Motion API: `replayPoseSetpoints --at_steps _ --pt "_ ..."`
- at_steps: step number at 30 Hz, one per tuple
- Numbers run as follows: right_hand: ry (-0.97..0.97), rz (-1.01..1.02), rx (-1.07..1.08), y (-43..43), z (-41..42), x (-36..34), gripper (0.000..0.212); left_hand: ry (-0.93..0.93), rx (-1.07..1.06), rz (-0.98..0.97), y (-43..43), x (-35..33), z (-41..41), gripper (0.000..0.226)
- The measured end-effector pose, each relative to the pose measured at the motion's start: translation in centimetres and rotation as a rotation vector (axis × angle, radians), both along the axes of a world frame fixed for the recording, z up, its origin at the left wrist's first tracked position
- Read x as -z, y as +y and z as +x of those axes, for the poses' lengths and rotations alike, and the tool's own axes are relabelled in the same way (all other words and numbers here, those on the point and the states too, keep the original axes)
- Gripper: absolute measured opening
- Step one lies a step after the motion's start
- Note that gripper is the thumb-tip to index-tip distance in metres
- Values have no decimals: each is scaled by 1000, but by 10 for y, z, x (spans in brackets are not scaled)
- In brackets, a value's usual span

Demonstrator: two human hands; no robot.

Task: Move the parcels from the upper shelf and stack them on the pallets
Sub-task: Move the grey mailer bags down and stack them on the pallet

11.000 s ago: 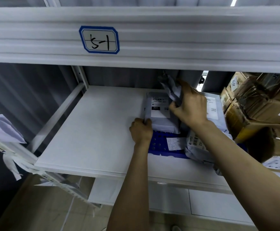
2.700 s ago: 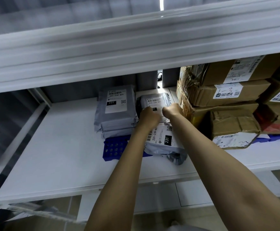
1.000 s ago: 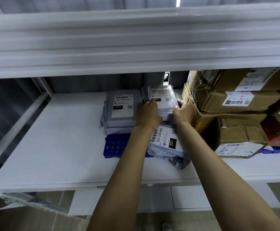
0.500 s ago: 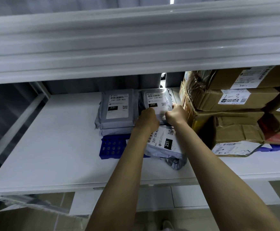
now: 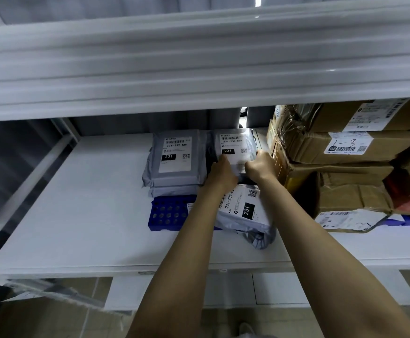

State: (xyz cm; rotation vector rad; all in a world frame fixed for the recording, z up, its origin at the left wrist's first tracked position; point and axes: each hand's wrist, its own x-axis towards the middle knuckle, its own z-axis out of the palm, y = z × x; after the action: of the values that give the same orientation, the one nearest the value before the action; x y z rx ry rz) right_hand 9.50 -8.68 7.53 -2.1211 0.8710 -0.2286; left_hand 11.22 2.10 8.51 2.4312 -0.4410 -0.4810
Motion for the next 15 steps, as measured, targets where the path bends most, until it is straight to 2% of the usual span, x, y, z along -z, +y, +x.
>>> replayPoseSetpoints --at_steps 3,5,7,12,15 --pt "11 -152 -45 8 2 -4 37 -97 22 -18 0 -5 -6 59" --pt "-61 -207 -70 16 5 -7 47 -171 69 -64 3 -12 -10 43" --pt "-168 -223 -74 23 7 -12 53 -238 63 -121 8 -17 -9 37" --pt "-336 -138 -181 44 12 -23 43 -443 -87 -295 46 -20 3 37" --pt "-336 -90 -350 60 12 -22 28 -568 -245 -240 90 -9 22 58"
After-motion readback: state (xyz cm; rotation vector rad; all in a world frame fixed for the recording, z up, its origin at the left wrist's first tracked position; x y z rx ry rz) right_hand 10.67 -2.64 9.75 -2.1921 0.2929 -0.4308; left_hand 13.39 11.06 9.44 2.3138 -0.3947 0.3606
